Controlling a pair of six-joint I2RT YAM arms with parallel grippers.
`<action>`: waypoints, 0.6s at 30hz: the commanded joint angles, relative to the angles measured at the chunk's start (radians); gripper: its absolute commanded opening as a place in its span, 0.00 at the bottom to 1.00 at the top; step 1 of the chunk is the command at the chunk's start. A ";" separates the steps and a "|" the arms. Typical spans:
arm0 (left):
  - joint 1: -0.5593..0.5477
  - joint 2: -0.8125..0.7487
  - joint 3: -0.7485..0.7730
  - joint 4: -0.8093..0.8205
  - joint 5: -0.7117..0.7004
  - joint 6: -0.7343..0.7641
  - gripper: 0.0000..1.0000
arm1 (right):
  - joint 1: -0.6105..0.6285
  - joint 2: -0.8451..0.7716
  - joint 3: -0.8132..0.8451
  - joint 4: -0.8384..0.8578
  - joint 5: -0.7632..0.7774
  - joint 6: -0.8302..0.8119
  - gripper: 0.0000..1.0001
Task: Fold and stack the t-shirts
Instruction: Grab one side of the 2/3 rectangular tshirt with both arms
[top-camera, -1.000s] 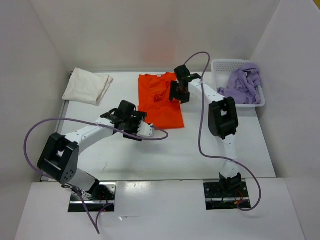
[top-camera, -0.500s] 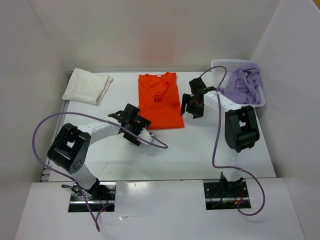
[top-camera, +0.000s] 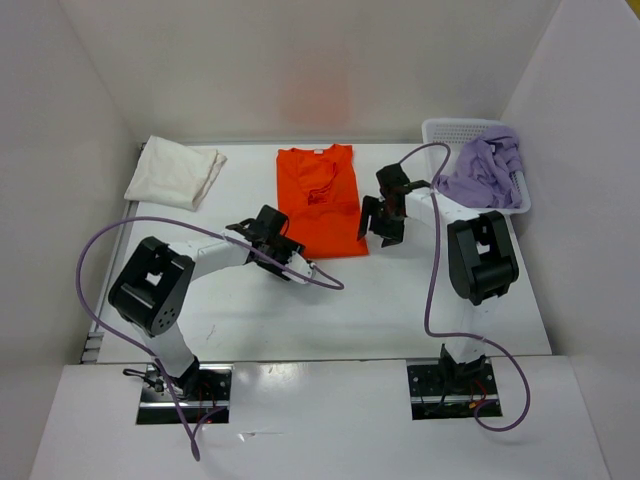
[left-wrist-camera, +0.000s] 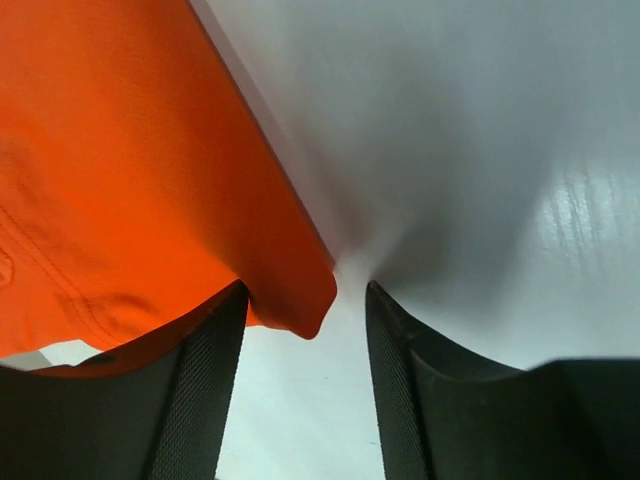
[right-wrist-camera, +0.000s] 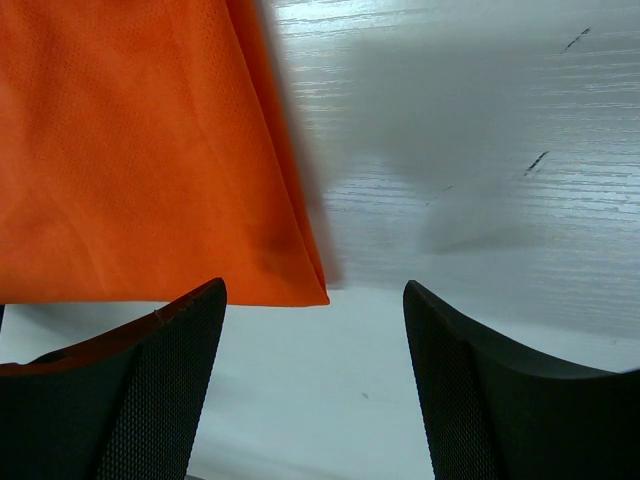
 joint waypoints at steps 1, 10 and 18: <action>0.000 0.031 0.007 -0.080 0.030 -0.018 0.57 | 0.016 -0.028 -0.019 0.043 -0.009 0.012 0.77; 0.000 0.040 0.007 -0.045 0.051 -0.073 0.29 | 0.050 -0.034 -0.076 0.020 -0.019 0.064 0.77; 0.000 0.040 0.007 0.027 0.061 -0.112 0.29 | 0.059 0.003 -0.104 0.106 -0.061 0.118 0.71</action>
